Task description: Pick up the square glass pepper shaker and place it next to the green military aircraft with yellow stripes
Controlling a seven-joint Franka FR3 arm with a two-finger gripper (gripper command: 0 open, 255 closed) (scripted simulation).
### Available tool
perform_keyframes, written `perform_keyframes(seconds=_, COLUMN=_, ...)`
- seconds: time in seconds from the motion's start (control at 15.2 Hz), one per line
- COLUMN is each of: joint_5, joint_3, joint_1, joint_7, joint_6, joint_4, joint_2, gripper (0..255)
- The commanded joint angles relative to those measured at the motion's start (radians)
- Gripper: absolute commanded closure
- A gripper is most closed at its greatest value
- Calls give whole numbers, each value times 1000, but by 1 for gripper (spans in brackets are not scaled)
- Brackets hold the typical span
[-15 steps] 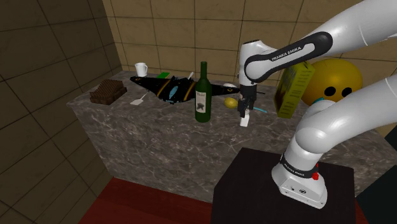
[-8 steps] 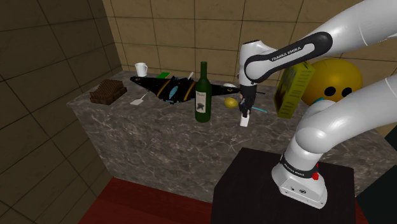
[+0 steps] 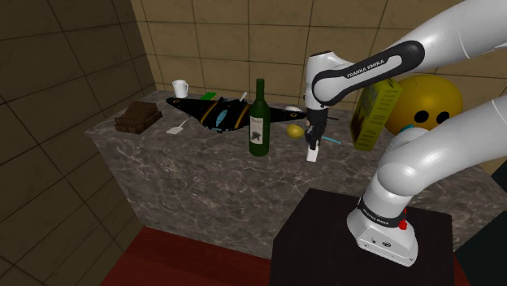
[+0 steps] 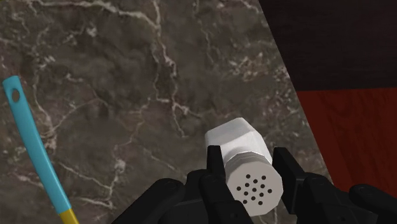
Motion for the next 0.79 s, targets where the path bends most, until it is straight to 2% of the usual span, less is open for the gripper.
perform_keyframes(seconds=0.0, joint_5=1, joint_3=2, joint_1=0, joint_7=0, joint_6=-18, joint_4=8, joint_2=-9, gripper=255)
perform_keyframes(seconds=0.73, joint_5=17, joint_3=21, joint_1=4, joint_7=-3, joint_6=-198, joint_4=116, joint_2=-81, gripper=255)
